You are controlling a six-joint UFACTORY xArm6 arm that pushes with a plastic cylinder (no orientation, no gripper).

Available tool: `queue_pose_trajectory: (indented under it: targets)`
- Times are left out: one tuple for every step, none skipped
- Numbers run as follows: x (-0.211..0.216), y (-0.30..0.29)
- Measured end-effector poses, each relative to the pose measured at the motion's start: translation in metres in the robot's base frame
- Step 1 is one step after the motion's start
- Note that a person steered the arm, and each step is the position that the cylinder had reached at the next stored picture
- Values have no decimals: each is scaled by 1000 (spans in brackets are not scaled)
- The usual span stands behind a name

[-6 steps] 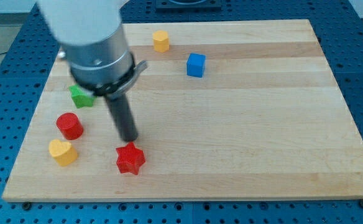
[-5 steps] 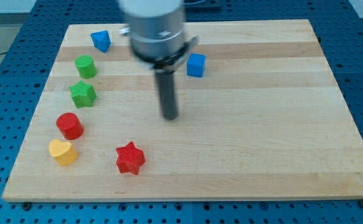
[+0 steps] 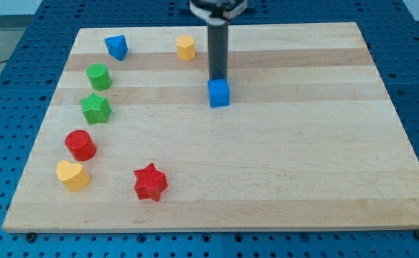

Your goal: Shove blue cube top vertically towards red star

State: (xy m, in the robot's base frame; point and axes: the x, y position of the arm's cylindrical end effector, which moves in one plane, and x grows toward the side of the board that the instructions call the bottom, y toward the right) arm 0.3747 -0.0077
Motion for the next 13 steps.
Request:
queue_pose_trajectory:
  targets:
    - [7, 9]
    - [15, 71]
    - [24, 65]
    - [26, 6]
    - [40, -39]
    - [32, -29]
    - [21, -72]
    - [47, -108]
    - [82, -112]
    - [89, -92]
    - [90, -83]
    - [90, -73]
    - [86, -60]
